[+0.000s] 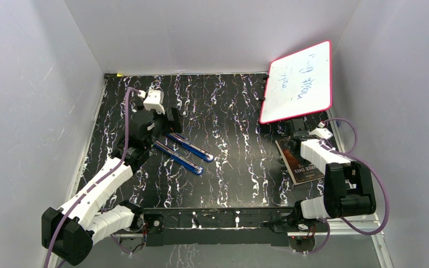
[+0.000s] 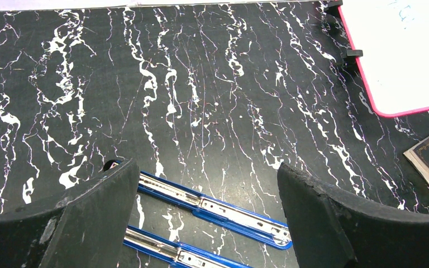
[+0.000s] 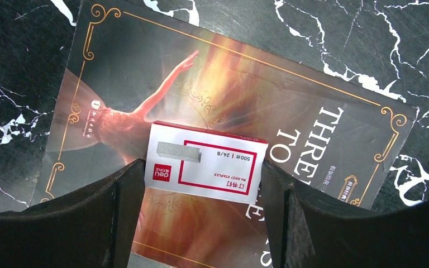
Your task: Load the staples into the stapler
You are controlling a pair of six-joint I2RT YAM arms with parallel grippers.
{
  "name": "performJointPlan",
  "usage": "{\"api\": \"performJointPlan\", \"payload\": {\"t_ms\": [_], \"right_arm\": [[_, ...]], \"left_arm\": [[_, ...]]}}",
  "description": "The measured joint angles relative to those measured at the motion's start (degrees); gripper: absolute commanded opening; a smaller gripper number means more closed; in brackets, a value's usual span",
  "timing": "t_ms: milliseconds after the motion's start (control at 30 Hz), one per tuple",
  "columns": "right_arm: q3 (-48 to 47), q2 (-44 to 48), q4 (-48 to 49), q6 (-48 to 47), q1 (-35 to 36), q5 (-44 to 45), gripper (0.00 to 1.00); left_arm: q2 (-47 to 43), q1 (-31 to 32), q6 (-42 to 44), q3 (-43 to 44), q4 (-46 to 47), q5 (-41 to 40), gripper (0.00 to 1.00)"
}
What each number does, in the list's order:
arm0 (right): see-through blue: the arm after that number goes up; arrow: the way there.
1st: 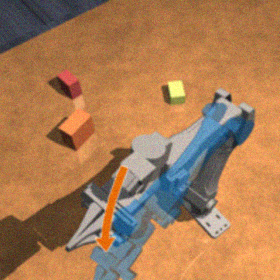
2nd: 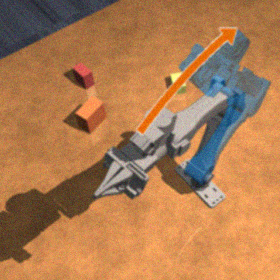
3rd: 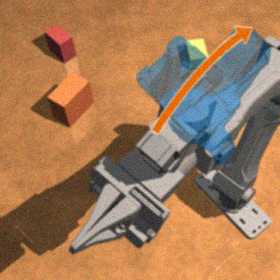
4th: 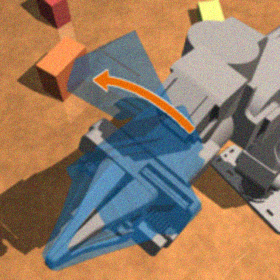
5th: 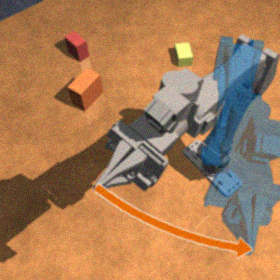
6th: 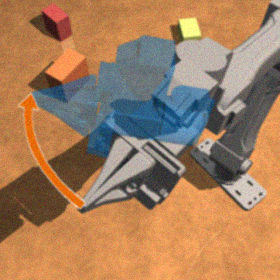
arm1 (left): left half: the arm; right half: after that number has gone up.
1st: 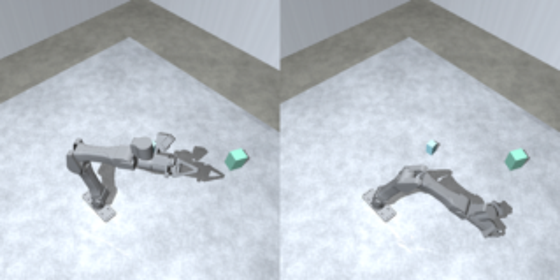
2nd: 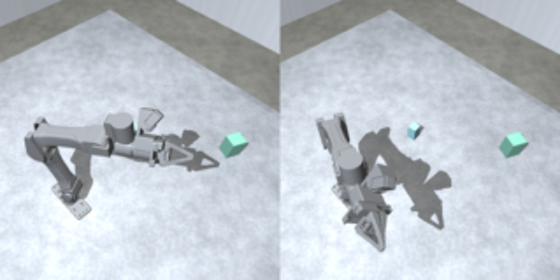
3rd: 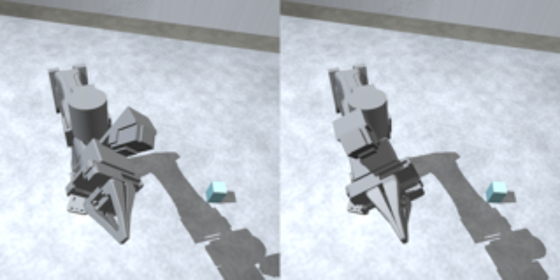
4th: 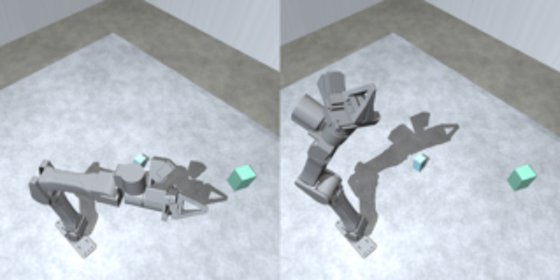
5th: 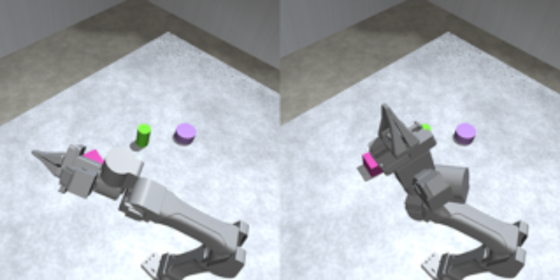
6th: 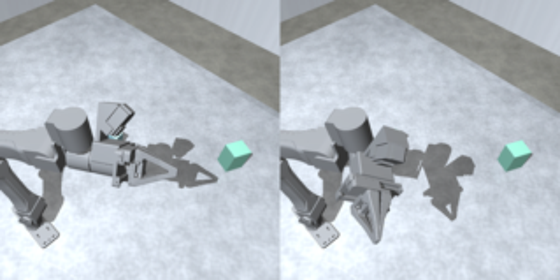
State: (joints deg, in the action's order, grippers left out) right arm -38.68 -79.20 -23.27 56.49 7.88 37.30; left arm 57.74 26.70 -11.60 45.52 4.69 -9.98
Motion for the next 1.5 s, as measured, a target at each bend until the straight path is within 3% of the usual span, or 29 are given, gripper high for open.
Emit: {"api": "performJointPlan", "payload": {"t_ms": [600,867,1067,1233,1500], "right_arm": [[0.26,2.89,1.44,-5.29,1.88,-3.37,0.7],[-2.75,1.27,0.96,-4.46,15.56,-2.23,0.71],[-9.42,-5.7,0.74,-3.69,27.12,0.07,0.71],[-13.84,-12.11,1.07,-3.72,32.54,0.24,0.71],[-24.11,-23.43,1.73,-2.73,35.47,-0.15,0.73]], "left_arm": [[0.0,0.0,-0.09,0.0,0.0,0.02,0.92],[-0.02,0.0,-0.26,0.0,0.0,0.0,0.92],[-0.11,0.0,-0.37,0.0,-0.02,-0.04,0.92],[-0.52,0.0,-0.42,-0.09,-0.07,-0.11,0.93],[-1.07,0.0,-0.87,-0.11,-0.68,-0.09,0.92]]}}
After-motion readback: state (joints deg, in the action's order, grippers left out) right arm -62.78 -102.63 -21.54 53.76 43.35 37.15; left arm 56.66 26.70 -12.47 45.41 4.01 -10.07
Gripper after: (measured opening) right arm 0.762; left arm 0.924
